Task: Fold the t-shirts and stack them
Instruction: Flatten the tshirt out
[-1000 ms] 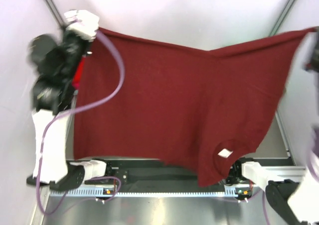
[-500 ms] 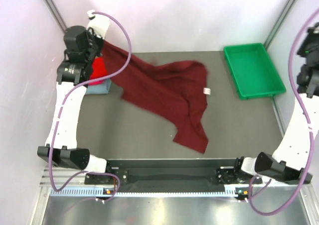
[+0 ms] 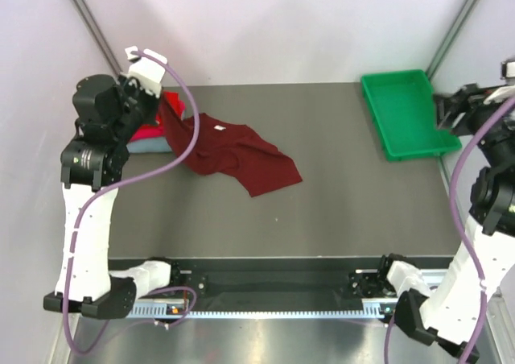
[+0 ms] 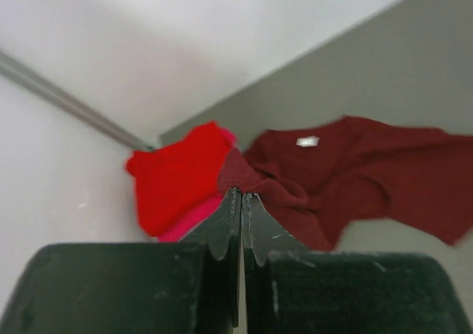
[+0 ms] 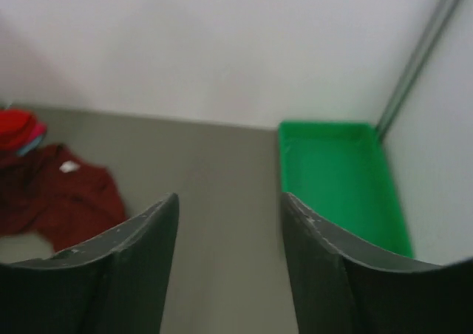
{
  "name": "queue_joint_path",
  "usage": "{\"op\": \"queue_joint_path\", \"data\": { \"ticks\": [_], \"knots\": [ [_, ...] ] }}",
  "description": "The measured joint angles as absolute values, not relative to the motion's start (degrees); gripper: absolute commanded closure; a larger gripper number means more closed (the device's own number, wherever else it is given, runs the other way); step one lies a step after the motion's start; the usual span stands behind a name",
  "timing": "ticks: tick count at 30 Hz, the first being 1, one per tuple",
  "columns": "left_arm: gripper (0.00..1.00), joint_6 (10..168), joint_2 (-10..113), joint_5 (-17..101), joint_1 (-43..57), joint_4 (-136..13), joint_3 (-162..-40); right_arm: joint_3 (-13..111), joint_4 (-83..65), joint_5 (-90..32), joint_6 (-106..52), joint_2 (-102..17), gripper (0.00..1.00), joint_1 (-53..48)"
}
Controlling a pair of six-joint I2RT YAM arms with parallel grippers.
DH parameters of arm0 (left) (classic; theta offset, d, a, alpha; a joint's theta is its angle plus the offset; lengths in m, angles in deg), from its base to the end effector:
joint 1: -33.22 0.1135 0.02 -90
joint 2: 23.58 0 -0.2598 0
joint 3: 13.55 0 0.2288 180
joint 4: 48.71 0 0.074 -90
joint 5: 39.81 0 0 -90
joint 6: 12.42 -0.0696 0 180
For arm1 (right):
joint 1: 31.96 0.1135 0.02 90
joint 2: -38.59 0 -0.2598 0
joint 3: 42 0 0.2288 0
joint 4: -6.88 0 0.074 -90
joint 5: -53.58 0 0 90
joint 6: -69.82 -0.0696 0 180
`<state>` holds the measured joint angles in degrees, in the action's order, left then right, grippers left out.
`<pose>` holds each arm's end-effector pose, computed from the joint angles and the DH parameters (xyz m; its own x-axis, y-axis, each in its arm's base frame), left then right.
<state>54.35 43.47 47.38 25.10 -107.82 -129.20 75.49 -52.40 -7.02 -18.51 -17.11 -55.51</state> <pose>0.2085 -0.0332 0.4982 -0.0915 0.4110 -0.9070 0.2447 0.8922 0.3796 0.1202 -0.0151 0.5356 0.0431 -0.0465 -0.9980 -0.1003 0.9937 -0.0506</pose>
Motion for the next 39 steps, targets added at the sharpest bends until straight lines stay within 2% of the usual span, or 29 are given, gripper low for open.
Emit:
{"op": "queue_joint_path", "data": {
  "ticks": [1, 5, 11, 17, 23, 27, 34, 39],
  "knots": [
    [1.00, 54.86, 43.27, 45.91, 24.44, -109.59, -129.20, 74.04, -54.04, -4.20, -19.40, -17.61, 0.30, -55.51],
    [1.00, 56.67, 45.15, 39.07, 20.44, -114.22, -129.24, 66.39, -60.12, 2.05, -23.03, -21.57, 0.16, -55.53],
    [1.00, 58.46, 58.07, 31.40, 9.97, -118.44, -134.44, 55.12, -64.12, 4.61, -27.38, -25.94, 0.14, -56.14],
    [1.00, 58.20, 77.02, 31.92, -5.48, -120.63, -158.75, 57.37, -63.16, 5.55, -28.47, -24.26, 0.14, -57.72],
    [1.00, 54.99, 77.65, 34.20, -20.96, -119.32, -171.27, 57.59, -60.91, 7.15, -30.09, -21.39, 0.15, -57.76],
    [1.00, 53.13, 69.96, 35.75, -22.25, -117.89, -169.67, 56.73, -59.57, 6.97, -30.99, -21.94, 0.16, -57.83],
    [1.00, 51.27, 46.55, 47.18, -11.56, -115.25, -145.02, 56.38, -57.65, 6.99, -31.75, -27.77, 0.17, -58.13],
    [1.00, 51.40, 44.34, 48.49, -9.59, -120.65, -132.45, 56.08, -57.41, 7.28, -30.90, -32.36, 0.18, -58.11]
  ]
}}
